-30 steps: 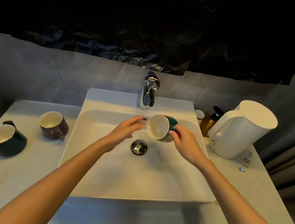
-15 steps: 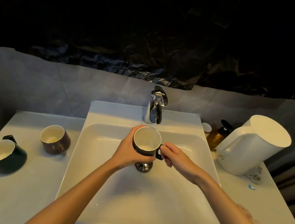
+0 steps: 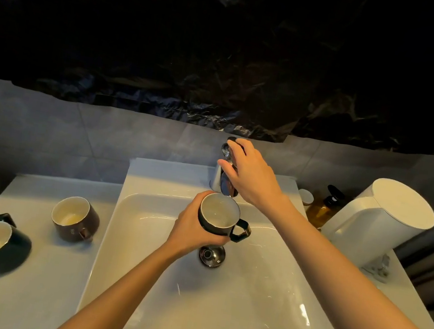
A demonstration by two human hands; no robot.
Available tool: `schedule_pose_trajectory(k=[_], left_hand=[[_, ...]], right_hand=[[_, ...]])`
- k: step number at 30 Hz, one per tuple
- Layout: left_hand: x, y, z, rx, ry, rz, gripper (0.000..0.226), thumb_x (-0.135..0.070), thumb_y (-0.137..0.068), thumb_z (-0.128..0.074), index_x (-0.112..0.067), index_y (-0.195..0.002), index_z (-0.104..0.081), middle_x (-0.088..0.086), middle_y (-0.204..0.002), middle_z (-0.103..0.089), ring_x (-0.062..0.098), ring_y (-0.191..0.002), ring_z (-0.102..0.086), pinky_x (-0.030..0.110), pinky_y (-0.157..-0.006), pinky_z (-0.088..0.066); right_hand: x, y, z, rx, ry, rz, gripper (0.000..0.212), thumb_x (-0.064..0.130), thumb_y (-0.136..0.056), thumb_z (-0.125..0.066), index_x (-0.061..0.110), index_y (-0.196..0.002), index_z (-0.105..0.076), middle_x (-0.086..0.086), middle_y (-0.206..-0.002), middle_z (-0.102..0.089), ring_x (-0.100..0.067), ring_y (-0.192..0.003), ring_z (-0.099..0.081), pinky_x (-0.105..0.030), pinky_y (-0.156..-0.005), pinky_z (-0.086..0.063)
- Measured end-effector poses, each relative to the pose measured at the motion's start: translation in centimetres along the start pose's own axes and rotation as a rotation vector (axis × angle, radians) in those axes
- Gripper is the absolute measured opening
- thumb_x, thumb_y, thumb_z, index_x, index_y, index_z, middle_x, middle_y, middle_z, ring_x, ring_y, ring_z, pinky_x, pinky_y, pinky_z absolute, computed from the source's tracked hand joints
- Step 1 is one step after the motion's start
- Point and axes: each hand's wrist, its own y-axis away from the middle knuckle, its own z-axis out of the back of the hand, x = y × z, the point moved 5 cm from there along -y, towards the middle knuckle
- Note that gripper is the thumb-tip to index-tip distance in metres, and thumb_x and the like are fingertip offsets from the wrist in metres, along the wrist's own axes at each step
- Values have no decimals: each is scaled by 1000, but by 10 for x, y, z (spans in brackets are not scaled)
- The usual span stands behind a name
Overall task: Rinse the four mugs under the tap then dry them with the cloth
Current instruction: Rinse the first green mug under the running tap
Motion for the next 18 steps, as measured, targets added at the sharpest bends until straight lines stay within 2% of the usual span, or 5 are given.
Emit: schedule_pose_trajectory(k=[3,9,18], left_hand=[[0,-2,2,-15,-4,-8,82,-35,-49,-88,-51,-113,-41,-28,-110,-54,3,-107,-53,27,-87,-52],[0,-7,0,-10,-32,-25,87,-37,-50,-89,-39,-123,-41,-16,-116,-55,11,-109,-53,29,-88,-52],[-6,-9,-3,7,-50,-40,88,-30,-52,-89,-35,-126,-41,-12,-118,-55,13,-109,-53,24,-86,-51]], right_hand=[[2,-10,-7,-15,13,10,55,43,-99,-43,12,-144,-37,-5,-147,-37,-23,-128,-44,-40,-92,-51],[4,-14,-4,-51,88,81,46,35,-102,-39,10,-140,-44,-9,-139,-47,-25,-121,-51,-33,-94,-48],[2,-30,2,-41,86,100,38,30,-104,-35,8,-126,-58,-12,-126,-59,-28,-110,-58,-37,-89,-49]])
